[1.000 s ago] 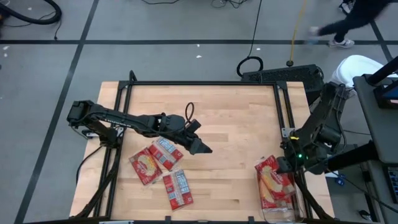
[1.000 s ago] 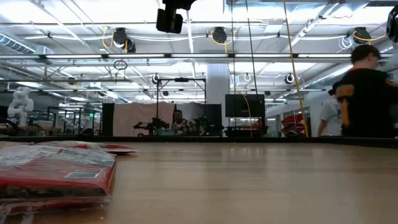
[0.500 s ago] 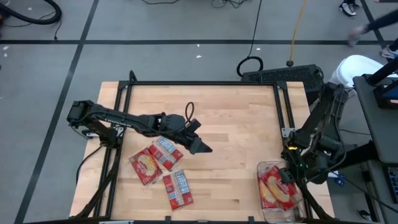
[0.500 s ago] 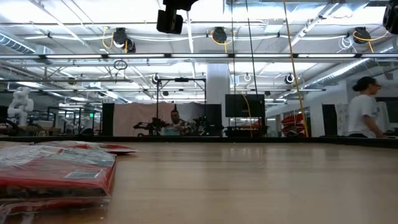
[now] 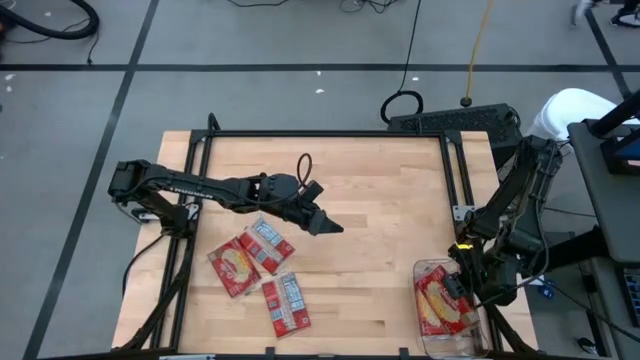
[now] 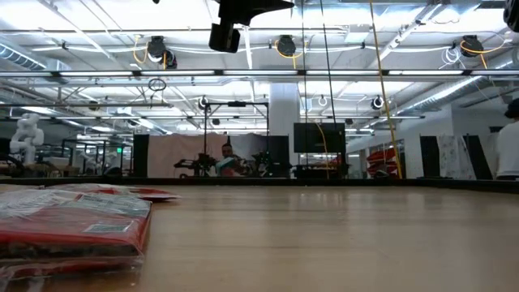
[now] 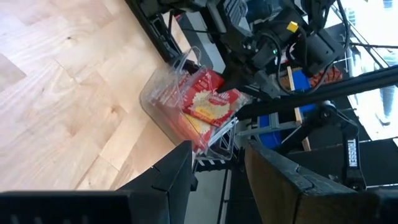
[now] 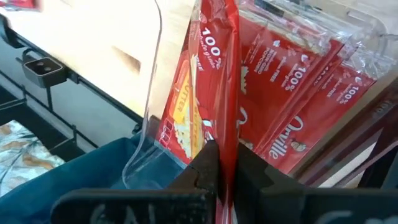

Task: Sort popcorn bags into baskets
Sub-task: Put the popcorn bag into the transparent bin

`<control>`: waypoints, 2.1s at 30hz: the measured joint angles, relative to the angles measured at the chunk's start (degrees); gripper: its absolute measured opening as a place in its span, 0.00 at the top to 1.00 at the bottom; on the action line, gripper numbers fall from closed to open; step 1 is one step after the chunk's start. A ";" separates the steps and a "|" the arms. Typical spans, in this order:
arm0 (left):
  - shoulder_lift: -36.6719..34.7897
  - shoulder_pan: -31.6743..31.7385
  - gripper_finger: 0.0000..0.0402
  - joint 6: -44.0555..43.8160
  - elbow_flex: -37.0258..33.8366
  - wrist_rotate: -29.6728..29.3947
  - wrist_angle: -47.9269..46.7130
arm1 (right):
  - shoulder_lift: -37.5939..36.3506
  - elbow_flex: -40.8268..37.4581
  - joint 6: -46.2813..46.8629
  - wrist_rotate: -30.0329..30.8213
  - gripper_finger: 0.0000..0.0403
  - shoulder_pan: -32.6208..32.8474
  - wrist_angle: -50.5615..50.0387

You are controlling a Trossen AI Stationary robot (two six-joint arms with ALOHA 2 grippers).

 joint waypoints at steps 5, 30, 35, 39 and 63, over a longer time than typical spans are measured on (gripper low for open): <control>0.00 0.00 0.62 -0.24 0.00 -0.01 0.02 | 1.39 0.02 -0.29 0.02 0.97 -0.94 0.29; -0.01 0.11 0.62 1.58 0.00 -0.65 0.02 | 1.61 -0.02 -2.49 -12.59 0.68 -3.25 6.61; -0.13 0.07 0.62 3.34 0.02 1.53 -2.22 | 1.61 -0.02 -0.02 -10.09 0.68 -3.67 9.49; -2.64 -1.08 0.62 5.38 0.16 1.91 -12.76 | 1.90 1.05 0.72 -4.64 0.70 -3.93 12.13; -2.67 -6.43 0.37 4.63 -9.21 -0.14 -64.32 | 7.58 17.57 -29.07 16.29 0.84 -27.97 15.60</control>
